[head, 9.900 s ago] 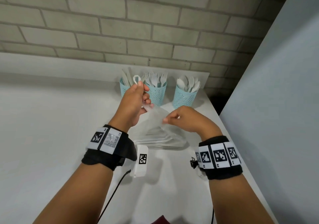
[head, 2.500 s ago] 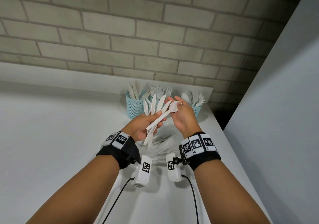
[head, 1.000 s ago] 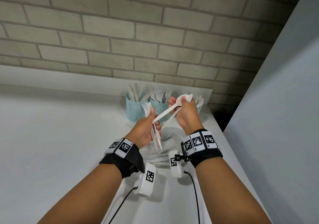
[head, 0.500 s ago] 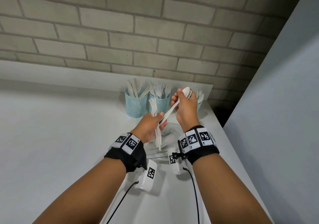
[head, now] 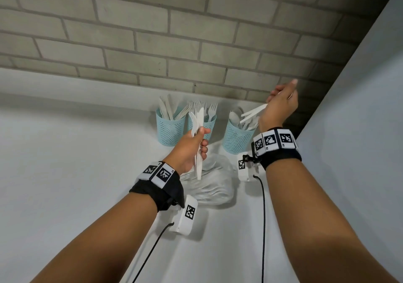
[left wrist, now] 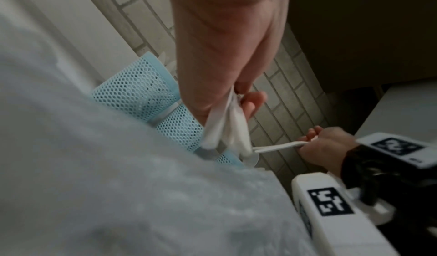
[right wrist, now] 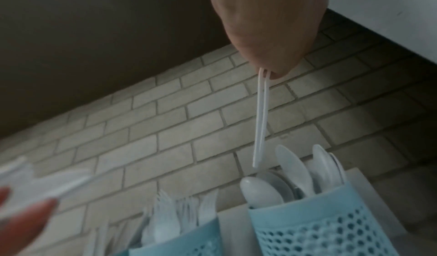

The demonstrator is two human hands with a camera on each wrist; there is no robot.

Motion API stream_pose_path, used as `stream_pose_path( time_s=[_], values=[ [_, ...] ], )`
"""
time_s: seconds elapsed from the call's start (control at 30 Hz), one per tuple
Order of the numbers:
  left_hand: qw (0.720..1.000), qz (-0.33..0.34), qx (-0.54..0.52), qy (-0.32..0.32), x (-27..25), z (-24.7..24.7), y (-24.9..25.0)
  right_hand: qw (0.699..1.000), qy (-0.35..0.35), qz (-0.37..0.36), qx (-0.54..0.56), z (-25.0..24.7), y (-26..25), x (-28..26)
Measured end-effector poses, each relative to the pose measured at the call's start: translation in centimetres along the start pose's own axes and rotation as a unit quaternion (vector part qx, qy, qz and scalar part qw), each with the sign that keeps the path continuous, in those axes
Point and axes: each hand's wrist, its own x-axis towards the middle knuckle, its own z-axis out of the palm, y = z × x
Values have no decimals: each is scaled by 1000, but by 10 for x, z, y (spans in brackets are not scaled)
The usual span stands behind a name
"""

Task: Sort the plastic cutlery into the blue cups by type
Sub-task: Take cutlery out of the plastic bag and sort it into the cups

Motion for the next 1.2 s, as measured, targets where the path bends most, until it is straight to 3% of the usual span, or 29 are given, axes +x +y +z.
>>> stream_pose_path(
  time_s=[0.13,0.27,0.33,0.4,0.5,0.6,0.67,0.77,0.8,0.87,0.9,0.97,1.03,1.2],
  values=[
    [1000,-8,-2,-4,5,1,1,999,19,-18,-33,6,25,13],
    [999,-32,-23,-30,7,0,4,988,-66,-26,-135,0,65,18],
    [997,-42,-43,-46,8,-3,4,947,-125,-82,-283,-6,83,17],
    [996,-49,-57,-53,9,-6,3,878,-168,-140,-425,-11,93,14],
    [997,-39,-53,-45,10,-8,0,787,-210,-153,-559,-15,98,8],
    [997,-21,-45,-53,8,-9,-2,747,-223,-131,-612,-16,91,7],
    [996,-12,-49,-70,6,-11,-1,766,-200,-152,-592,-13,80,2],
    [995,-7,-58,-78,5,-13,-2,831,-173,-240,-472,-8,60,-15],
    [996,-5,-59,-74,5,-13,-3,855,-204,-244,-410,-6,56,-23],
    [997,1,-59,-59,5,-13,-6,884,-305,-164,-314,-4,47,-41],
    [997,3,-58,-52,5,-13,-7,878,-358,-105,-301,-4,44,-50],
    [998,8,-50,-38,5,-13,-10,836,-439,-10,-329,-5,42,-65],
    [999,14,-28,-20,5,-14,-12,806,-476,55,-348,-8,45,-78],
    [999,16,36,2,5,-18,-16,813,-468,115,-327,-14,52,-92]
  ],
)
